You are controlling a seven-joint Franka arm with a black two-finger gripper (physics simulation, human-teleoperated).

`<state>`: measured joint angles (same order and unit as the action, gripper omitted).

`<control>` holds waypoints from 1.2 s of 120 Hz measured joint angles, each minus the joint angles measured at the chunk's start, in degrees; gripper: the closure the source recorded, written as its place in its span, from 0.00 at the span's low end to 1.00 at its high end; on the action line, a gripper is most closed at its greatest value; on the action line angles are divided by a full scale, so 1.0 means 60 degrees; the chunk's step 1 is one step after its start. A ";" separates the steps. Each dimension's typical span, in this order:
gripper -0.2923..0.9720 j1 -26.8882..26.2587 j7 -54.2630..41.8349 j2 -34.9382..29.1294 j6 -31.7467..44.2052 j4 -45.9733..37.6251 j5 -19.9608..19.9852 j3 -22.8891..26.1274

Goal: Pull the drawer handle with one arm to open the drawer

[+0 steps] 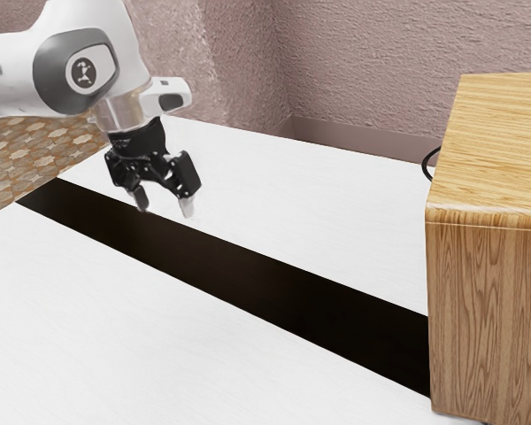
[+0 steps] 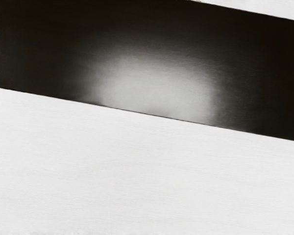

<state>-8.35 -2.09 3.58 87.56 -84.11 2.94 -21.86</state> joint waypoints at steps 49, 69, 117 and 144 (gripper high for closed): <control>0.23 -0.0048 -0.0350 -0.0343 0.0010 0.1513 0.0511 0.0587; 0.23 -0.0639 -0.0414 0.0859 0.1242 0.1573 0.1606 0.1259; 0.23 0.0192 -0.0454 0.1284 0.2958 0.1655 0.2022 0.2841; 0.23 0.0174 -0.0433 0.1289 0.3546 0.1681 0.2070 0.3141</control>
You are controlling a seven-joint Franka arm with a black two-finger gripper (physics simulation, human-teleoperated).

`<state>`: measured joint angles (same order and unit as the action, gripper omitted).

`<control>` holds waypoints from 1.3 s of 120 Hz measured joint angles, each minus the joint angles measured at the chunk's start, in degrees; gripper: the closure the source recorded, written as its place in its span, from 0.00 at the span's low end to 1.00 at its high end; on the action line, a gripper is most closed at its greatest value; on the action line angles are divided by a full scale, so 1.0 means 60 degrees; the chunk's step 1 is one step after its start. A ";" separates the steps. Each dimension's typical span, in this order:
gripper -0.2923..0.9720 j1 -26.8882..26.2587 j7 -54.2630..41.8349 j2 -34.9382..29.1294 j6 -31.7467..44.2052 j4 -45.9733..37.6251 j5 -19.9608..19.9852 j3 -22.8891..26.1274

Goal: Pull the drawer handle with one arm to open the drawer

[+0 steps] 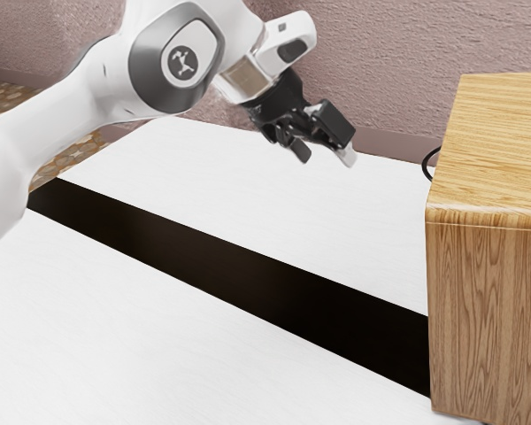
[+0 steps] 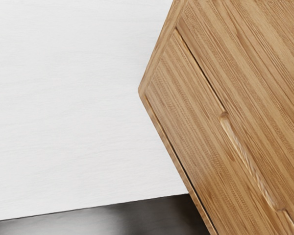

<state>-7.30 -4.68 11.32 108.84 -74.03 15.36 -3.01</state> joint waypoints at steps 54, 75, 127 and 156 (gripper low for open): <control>0.23 -0.0022 -0.0008 0.1032 0.0114 0.1154 0.0017 0.0617; 0.23 -0.0033 -0.0013 0.1054 0.0036 0.1345 0.0018 0.0805; 0.23 0.0067 -0.0002 0.1886 -0.0361 0.2518 0.0041 0.0898; 0.23 0.0101 0.0010 0.2114 0.0205 0.2550 0.0108 0.0979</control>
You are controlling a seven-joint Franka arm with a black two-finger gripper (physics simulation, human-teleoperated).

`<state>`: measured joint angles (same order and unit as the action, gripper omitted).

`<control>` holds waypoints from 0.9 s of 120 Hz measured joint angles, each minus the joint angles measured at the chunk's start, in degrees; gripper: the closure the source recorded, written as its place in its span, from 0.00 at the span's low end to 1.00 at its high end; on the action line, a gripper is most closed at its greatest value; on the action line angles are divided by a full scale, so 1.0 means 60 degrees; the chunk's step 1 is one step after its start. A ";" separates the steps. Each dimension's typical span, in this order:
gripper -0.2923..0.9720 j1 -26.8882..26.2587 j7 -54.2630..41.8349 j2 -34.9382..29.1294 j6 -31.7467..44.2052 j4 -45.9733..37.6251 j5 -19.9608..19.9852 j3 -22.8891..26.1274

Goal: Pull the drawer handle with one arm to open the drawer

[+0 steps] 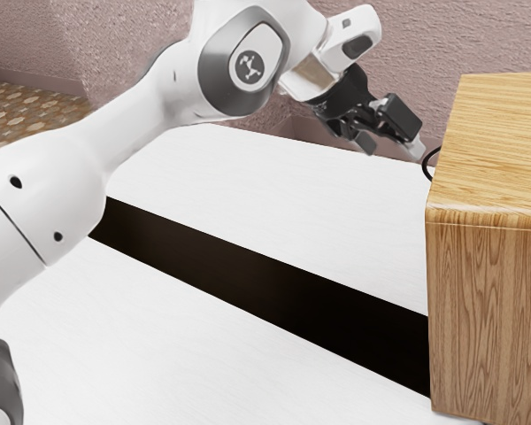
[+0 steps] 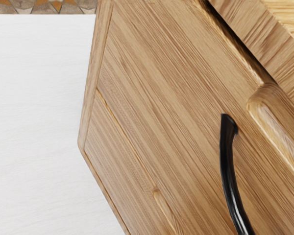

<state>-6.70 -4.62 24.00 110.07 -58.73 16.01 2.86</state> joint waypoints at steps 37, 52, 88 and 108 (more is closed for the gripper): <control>0.23 -0.0009 0.0016 0.0150 0.0689 -0.0106 0.0218 -0.0006; 0.23 0.0025 0.0017 0.0125 0.0840 -0.0194 0.0665 -0.0036; 0.23 -0.0046 0.0007 0.0042 0.1244 -0.0851 0.1332 -0.0081; 0.23 0.0010 -0.0001 0.0023 0.1353 -0.1136 0.1405 -0.0089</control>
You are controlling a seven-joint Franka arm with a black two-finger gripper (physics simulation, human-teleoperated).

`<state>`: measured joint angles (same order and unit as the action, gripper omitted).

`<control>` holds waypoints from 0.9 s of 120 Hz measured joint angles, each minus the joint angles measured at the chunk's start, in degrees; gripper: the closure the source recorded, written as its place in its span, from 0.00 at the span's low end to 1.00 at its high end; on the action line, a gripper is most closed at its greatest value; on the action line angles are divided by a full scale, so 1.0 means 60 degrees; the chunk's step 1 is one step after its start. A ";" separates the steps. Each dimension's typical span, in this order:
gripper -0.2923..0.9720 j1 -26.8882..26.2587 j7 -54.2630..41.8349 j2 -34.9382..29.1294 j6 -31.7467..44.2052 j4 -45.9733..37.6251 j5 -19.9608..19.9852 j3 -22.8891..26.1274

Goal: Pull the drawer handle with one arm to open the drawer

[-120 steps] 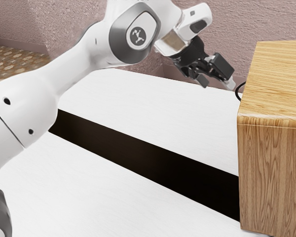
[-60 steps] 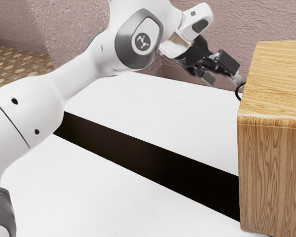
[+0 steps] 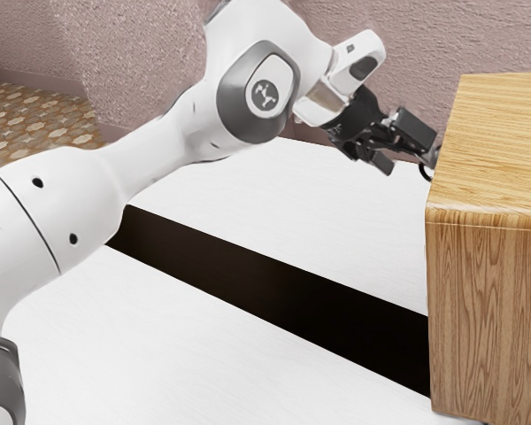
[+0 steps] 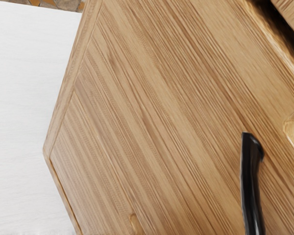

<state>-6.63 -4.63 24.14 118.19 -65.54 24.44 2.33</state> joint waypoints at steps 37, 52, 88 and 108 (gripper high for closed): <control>0.23 0.0031 -0.0008 -0.0800 0.0147 -0.1202 0.0279 -0.0498; 0.23 0.0087 -0.0012 -0.1213 0.0226 -0.1763 0.0459 -0.0697; 0.23 0.0137 -0.0036 -0.1736 0.0304 -0.2502 0.0582 -0.1022; 0.23 0.0166 -0.0049 -0.2289 0.0316 -0.3151 0.0708 -0.1322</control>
<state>-5.64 -4.92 10.40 120.09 -84.45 28.68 -5.60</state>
